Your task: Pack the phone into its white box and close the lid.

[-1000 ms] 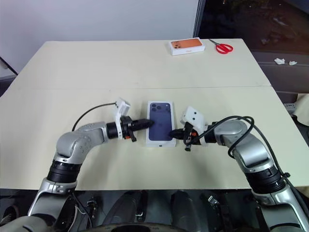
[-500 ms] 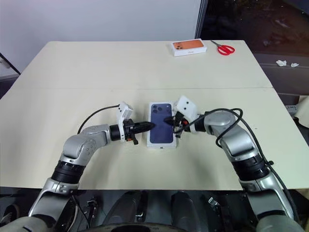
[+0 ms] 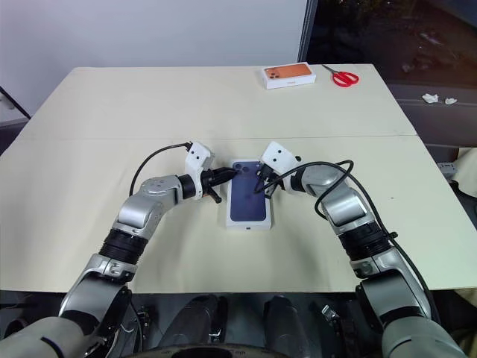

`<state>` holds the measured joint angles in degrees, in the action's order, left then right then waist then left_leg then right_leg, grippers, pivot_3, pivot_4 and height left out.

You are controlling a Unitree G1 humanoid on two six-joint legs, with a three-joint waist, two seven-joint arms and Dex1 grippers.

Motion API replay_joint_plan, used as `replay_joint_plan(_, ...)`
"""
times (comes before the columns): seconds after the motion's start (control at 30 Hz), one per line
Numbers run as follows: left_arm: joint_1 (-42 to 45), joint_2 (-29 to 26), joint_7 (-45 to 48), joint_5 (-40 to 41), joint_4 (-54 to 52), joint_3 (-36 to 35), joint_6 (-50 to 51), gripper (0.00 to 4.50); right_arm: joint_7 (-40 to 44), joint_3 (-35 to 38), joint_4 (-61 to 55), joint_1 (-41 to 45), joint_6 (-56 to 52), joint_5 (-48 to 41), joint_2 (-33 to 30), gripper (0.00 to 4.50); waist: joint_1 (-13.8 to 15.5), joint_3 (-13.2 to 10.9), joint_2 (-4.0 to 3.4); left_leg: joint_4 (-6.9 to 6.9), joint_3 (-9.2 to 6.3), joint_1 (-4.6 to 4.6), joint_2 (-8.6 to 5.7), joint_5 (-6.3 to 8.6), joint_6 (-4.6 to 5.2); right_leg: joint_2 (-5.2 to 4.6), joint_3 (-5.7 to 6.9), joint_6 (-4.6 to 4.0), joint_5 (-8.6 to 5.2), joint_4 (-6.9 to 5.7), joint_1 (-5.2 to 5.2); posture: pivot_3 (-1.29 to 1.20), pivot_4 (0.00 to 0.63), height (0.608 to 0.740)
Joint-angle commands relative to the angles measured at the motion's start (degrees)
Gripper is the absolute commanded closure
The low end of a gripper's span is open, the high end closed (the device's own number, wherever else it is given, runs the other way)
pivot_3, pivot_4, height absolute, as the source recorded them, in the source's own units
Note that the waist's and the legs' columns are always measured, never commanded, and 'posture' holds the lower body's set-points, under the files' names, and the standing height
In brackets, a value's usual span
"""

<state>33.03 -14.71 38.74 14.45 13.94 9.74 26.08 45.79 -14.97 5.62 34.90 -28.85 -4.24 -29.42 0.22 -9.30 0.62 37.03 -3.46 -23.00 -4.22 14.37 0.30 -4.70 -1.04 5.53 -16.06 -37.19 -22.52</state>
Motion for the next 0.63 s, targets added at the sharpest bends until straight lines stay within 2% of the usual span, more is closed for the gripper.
replay_joint_plan(0.03, -2.04, -1.22, 1.74, 4.27, -3.48, -4.33, 3.71, 3.87, 2.52, 6.23, -2.71, 0.84, -5.62, -7.0, 0.49, 3.61, -0.04, -0.01, 0.01, 0.01, -0.01, -0.09, 0.0, 0.0, 0.0, 0.0, -0.02, 0.0, 0.0, 0.0, -0.07, 0.0, 0.15, 0.74)
replay_joint_plan(0.1, -2.57, -2.99, 2.04, 5.92, -6.42, -7.36, 4.15, 3.24, 3.29, 8.23, -4.19, 0.56, -5.52, -8.71, -0.22, 2.64, -0.18, -0.04, 0.01, 0.06, -0.01, -0.41, 0.01, -0.03, -0.03, -0.01, -0.05, 0.0, 0.01, -0.07, -0.44, 0.0, 0.15, 0.74)
replay_joint_plan(0.27, -5.98, -10.83, 6.23, 10.84, -13.16, -13.87, 6.73, 0.71, 5.43, 12.59, -7.95, -1.6, -5.95, -12.47, -3.03, 0.1, -0.9, -0.08, 0.01, -0.01, -0.01, -0.62, 0.05, -0.1, -0.15, 0.0, -0.08, 0.0, 0.01, -0.17, -0.75, 0.0, 0.15, 0.74)
replay_joint_plan(0.3, -7.27, -12.8, 7.67, 11.8, -14.31, -15.2, 6.81, 0.23, 5.94, 13.39, -8.57, -2.23, -5.84, -13.02, -3.92, 0.0, -0.9, -0.08, 0.01, -0.02, -0.01, -0.61, 0.05, -0.09, -0.14, 0.0, -0.09, 0.0, 0.01, -0.17, -0.75, 0.0, 0.15, 0.74)
replay_joint_plan(0.33, -8.4, -14.29, 8.82, 12.66, -15.25, -16.4, 6.51, 0.1, 6.39, 14.06, -9.19, -2.74, -5.82, -13.56, -4.63, 0.0, -0.92, -0.08, 0.01, -0.02, -0.01, -0.61, 0.05, -0.09, -0.14, -0.01, -0.09, 0.0, 0.01, -0.15, -0.74, 0.0, 0.15, 0.74)
replay_joint_plan(0.5, -16.0, -21.56, 13.39, 16.71, -20.36, -22.55, 6.94, 0.1, 9.93, 17.24, -14.31, -7.18, -5.77, -17.5, -8.97, 0.0, -0.93, -0.12, -0.03, -0.05, -0.01, -0.61, 0.07, -0.08, -0.12, -0.03, -0.11, -0.01, 0.0, -0.13, -0.74, 0.0, 0.15, 0.74)
replay_joint_plan(0.63, -21.54, -24.47, 14.94, 17.27, -22.91, -24.95, 5.28, 0.1, 13.45, 18.18, -17.09, -11.34, -2.93, -18.88, -12.54, 0.0, -0.82, -0.13, -0.04, -0.06, 0.0, -0.6, 0.07, -0.04, -0.06, -0.09, -0.1, -0.02, 0.0, -0.06, -0.68, 0.0, 0.15, 0.74)
